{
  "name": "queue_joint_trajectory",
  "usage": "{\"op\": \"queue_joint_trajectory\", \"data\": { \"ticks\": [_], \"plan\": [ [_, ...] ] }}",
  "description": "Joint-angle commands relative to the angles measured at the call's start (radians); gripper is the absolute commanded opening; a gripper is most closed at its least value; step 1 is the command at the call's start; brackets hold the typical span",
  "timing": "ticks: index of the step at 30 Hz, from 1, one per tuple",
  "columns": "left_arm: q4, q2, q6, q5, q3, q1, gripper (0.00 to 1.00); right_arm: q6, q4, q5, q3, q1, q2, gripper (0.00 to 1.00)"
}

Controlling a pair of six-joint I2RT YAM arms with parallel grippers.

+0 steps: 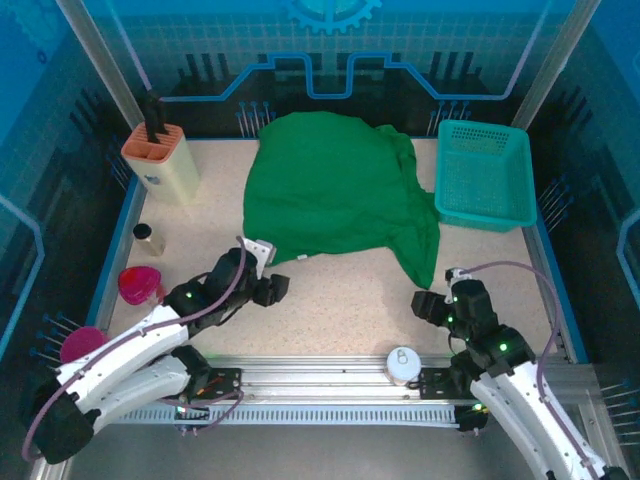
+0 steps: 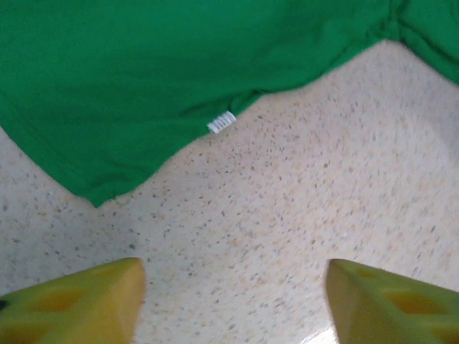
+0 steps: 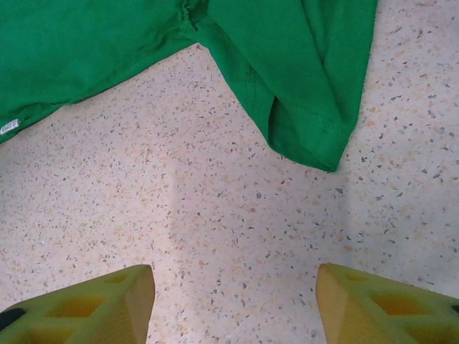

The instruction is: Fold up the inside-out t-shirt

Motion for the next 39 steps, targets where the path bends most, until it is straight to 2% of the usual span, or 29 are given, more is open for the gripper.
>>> {"op": "queue_joint_trajectory", "data": {
  "ticks": [1,4,6,9,11,14,16,17,18,20,22,26,27,28,30,32,33,35,39],
  "plan": [
    [-0.008,0.118,-0.207,-0.009,0.047,0.053,0.76,-0.024,0.05,-0.04,0.164,-0.035,0.289,0.65],
    [-0.009,0.26,-0.292,0.17,0.074,0.243,0.77,-0.113,0.058,-0.088,0.31,-0.071,0.597,0.68],
    [0.068,0.343,-0.303,0.256,0.08,0.332,0.76,-0.17,0.049,0.004,0.397,-0.06,0.728,0.64],
    [0.083,0.429,-0.321,0.212,0.134,0.332,0.74,-0.254,0.055,0.021,0.472,-0.056,0.867,0.56],
    [0.079,0.469,-0.335,0.199,0.152,0.332,0.75,-0.269,0.018,0.052,0.538,-0.055,0.968,0.5],
    [0.091,0.509,-0.335,0.158,0.15,0.334,0.75,-0.245,0.027,0.04,0.534,-0.059,1.034,0.39],
    [0.108,0.539,-0.332,0.143,0.147,0.335,0.75,-0.221,0.062,0.036,0.506,-0.063,1.051,0.41],
    [0.114,0.556,-0.327,0.14,0.15,0.335,0.75,-0.213,0.08,0.041,0.485,-0.07,1.062,0.52],
    [0.116,0.573,-0.323,0.136,0.155,0.335,0.75,-0.203,0.093,0.047,0.471,-0.079,1.073,0.59],
    [0.134,0.61,-0.331,0.135,0.164,0.335,0.75,-0.198,0.13,-0.001,0.455,-0.105,1.101,0.57],
    [0.149,0.645,-0.341,0.132,0.173,0.335,0.75,-0.196,0.155,-0.057,0.451,-0.126,1.128,0.49],
    [0.156,0.709,-0.346,0.116,0.199,0.351,0.74,-0.203,0.176,-0.055,0.463,-0.132,1.178,0.42],
    [0.157,0.724,-0.346,0.123,0.204,0.359,0.7,-0.2,0.184,-0.067,0.462,-0.133,1.183,0.4],
    [0.162,0.742,-0.347,0.139,0.209,0.368,0.6,-0.197,0.194,-0.079,0.457,-0.132,1.186,0.37],
    [0.187,0.769,-0.347,0.186,0.204,0.382,0.26,-0.199,0.208,-0.092,0.448,-0.132,1.192,0.21],
    [0.204,0.779,-0.335,0.221,0.192,0.392,0.01,-0.225,0.209,-0.086,0.442,-0.126,1.19,0.06],
    [0.201,0.774,-0.333,0.222,0.184,0.394,0.0,-0.23,0.209,-0.087,0.436,-0.124,1.178,0.0],
    [0.196,0.742,-0.297,0.243,0.161,0.405,0.0,-0.236,0.191,-0.091,0.421,-0.096,1.122,0.0],
    [0.092,0.635,-0.26,0.179,0.136,0.416,0.0,-0.173,0.01,0.112,0.443,0.104,1.016,0.0]
  ]
}}
